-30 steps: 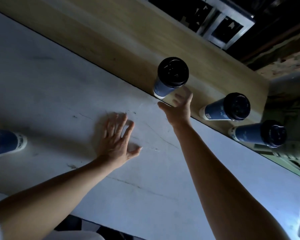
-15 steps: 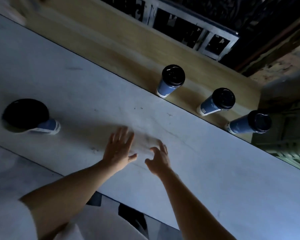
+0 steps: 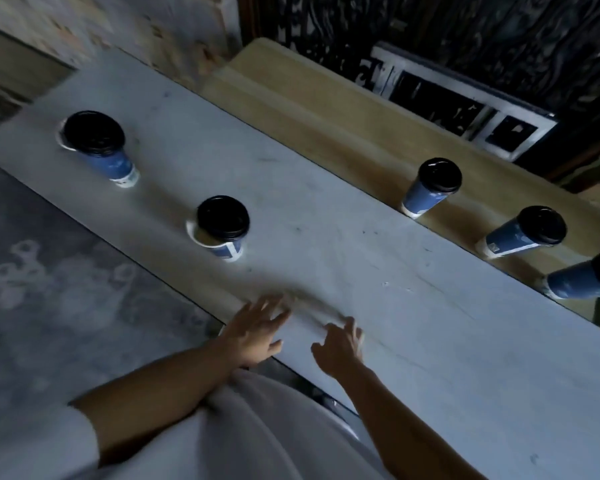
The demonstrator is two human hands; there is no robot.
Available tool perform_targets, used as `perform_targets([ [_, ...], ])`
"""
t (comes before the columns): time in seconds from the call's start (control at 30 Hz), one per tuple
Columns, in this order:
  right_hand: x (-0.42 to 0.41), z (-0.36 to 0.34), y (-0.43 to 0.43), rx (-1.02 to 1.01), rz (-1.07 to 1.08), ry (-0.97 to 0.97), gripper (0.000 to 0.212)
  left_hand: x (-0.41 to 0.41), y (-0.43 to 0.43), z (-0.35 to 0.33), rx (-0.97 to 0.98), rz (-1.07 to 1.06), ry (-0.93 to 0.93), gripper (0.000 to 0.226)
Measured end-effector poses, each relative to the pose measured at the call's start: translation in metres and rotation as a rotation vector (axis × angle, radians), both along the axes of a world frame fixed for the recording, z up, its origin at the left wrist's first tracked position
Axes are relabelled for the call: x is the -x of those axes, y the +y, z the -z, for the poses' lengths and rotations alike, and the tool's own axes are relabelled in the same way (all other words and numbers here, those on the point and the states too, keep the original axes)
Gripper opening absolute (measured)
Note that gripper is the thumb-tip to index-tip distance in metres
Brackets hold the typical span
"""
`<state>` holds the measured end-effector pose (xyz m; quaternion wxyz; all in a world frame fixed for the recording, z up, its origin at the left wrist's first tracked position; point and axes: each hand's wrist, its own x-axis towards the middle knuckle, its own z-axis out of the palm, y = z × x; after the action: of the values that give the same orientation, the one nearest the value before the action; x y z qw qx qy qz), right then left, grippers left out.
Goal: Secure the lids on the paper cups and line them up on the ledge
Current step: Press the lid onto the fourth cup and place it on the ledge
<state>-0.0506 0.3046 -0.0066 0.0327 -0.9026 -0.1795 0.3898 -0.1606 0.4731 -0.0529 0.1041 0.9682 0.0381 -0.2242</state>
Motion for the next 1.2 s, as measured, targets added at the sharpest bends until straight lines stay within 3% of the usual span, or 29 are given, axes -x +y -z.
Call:
perform_targets([
  [0.1,0.028,0.000,0.042,0.058,0.151,-0.065,0.039,0.015,0.048,0.005,0.043,0.107,0.039,0.062],
  [0.2,0.055,0.004,0.091,0.069,0.133,-0.035,0.042,0.032,0.097,0.005,0.102,0.048,0.053,0.064],
  [0.43,0.066,-0.011,0.176,-0.100,0.051,0.263,0.034,0.059,0.193,0.003,-0.007,-0.009,0.002,0.066],
  [0.5,0.051,-0.019,0.182,-0.148,0.194,0.356,0.026,0.065,0.208,0.003,-0.026,-0.136,-0.062,0.061],
  [0.57,0.034,-0.032,0.181,-0.333,0.540,0.442,0.016,0.065,0.216,-0.002,-0.028,-0.265,-0.098,0.058],
  [0.63,0.012,-0.048,0.179,-0.538,0.820,0.356,0.017,0.057,0.221,-0.009,0.001,-0.410,-0.081,0.060],
  [0.7,-0.009,-0.063,0.183,-0.646,0.902,0.220,0.014,0.043,0.227,-0.015,0.135,-0.560,-0.054,0.066],
  [0.77,-0.025,-0.081,0.192,-0.719,0.819,0.190,0.016,0.027,0.234,-0.024,0.387,-0.655,-0.126,0.075],
  [0.83,-0.033,-0.096,0.199,-0.762,0.624,0.244,0.038,0.014,0.235,-0.034,0.615,-0.631,-0.260,0.087],
  [0.93,-0.033,-0.107,0.209,-0.668,0.275,0.239,0.075,-0.001,0.231,-0.050,0.732,-0.542,-0.289,0.117],
  [1.0,-0.028,-0.108,0.215,-0.598,0.121,0.169,0.085,-0.009,0.229,-0.054,0.794,-0.468,-0.261,0.126],
  [1.07,-0.023,-0.105,0.219,-0.557,0.062,0.079,0.082,-0.013,0.226,-0.055,0.869,-0.416,-0.250,0.122],
  [1.2,-0.015,-0.105,0.219,-0.519,-0.004,-0.062,0.075,-0.012,0.217,-0.062,0.927,-0.457,-0.300,0.092],
])
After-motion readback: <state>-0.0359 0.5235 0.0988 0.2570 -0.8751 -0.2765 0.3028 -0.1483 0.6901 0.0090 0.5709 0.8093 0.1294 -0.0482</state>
